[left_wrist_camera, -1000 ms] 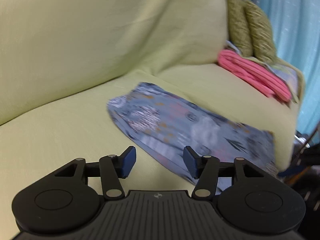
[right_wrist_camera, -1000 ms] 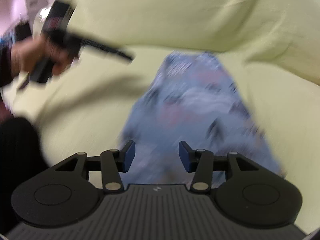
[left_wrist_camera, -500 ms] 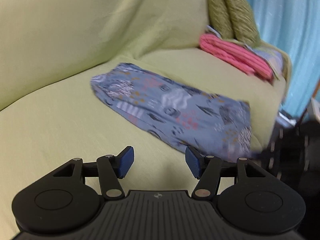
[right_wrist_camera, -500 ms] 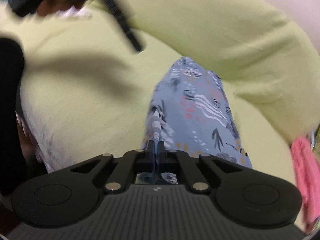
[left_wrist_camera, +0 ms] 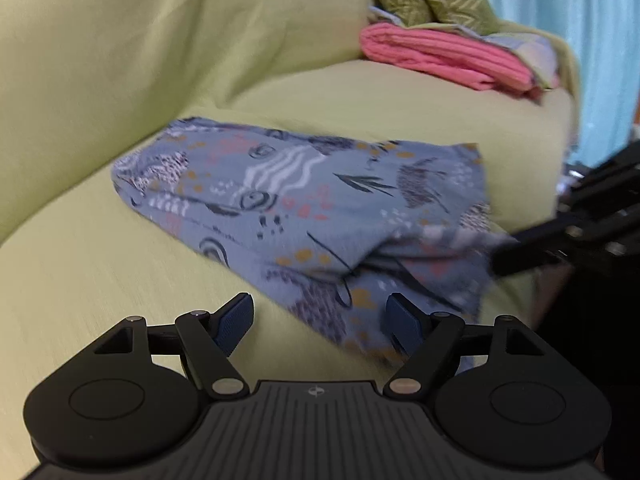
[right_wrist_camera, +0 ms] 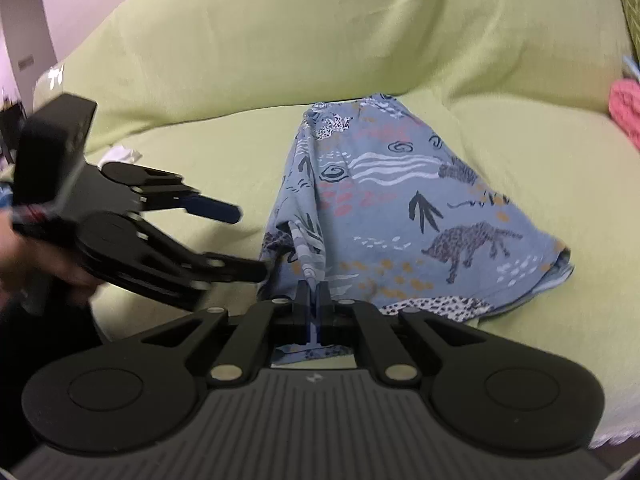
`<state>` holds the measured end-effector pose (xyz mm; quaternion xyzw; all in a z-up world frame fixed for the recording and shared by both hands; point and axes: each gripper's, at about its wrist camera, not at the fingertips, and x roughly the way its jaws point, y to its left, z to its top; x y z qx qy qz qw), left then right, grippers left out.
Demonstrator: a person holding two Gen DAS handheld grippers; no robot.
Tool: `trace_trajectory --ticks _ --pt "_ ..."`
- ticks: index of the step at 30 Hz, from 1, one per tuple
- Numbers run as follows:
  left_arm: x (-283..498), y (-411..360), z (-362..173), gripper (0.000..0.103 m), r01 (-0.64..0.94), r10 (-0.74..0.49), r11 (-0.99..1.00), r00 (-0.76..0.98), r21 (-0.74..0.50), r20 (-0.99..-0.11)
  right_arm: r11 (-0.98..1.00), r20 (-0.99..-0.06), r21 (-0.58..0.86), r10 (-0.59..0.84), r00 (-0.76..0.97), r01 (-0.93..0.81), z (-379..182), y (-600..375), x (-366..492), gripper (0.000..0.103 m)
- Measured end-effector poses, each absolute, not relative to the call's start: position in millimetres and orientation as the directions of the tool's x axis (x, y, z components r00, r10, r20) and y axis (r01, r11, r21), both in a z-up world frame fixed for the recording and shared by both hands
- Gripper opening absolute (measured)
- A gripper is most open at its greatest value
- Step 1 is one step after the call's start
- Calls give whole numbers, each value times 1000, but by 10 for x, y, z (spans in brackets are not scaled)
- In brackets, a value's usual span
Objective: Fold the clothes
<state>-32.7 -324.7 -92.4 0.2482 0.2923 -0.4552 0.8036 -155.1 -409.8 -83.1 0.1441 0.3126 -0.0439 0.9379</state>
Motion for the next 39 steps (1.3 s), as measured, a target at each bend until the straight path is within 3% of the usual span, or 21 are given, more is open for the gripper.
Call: trace_trajectory --ticks 4,7,8,10,16,20,21,23,26,28,32,37,39 --pt "-316 -3372 -1027 67 839 -557 516 482 173 -676 929 -583 324 49 811 176 -888 -4196 -1553 1" --pt "-309 -3465 -1105 67 807 -532 555 531 202 -659 925 -577 338 58 815 174 -910 -4234 -1557 1" --pt "-317 -3469 -1110 60 793 -523 570 552 215 -650 927 -578 333 55 814 173 -915 -4238 -1560 1" --pt "-327 -3379 -1064 55 754 -504 617 599 226 -622 930 -580 322 48 814 175 -916 -4248 -1576 1" --pt "-246 -2887 -904 56 703 -490 696 612 144 -620 950 -593 275 45 804 149 -941 -4195 -1587 1" --pt "-214 -2763 -907 56 730 -518 675 573 107 -635 984 -627 150 21 779 93 -989 -3970 -1521 10" --pt "-216 -2750 -906 57 734 -521 671 571 109 -634 992 -634 106 9 773 75 -996 -3898 -1517 23" --pt "-227 -2724 -902 58 745 -533 657 565 113 -630 998 -641 39 -15 768 53 -1003 -3777 -1531 38" --pt "-269 -2687 -896 69 778 -565 616 545 123 -620 1000 -658 -23 -31 752 21 -1014 -3672 -1544 39" --pt "-275 -2682 -895 70 792 -569 593 539 144 -621 995 -668 -102 -60 742 -12 -1045 -3588 -1526 44" --pt "-273 -2668 -880 69 807 -573 568 530 164 -625 962 -663 -246 -77 744 -120 -1106 -3375 -1434 43" --pt "-286 -2697 -863 69 811 -581 562 525 160 -622 974 -665 -189 -35 746 -123 -1119 -3323 -1222 39" --pt "-275 -2730 -878 69 812 -579 558 528 170 -621 988 -673 -136 -33 739 -79 -1138 -3382 -1149 23"
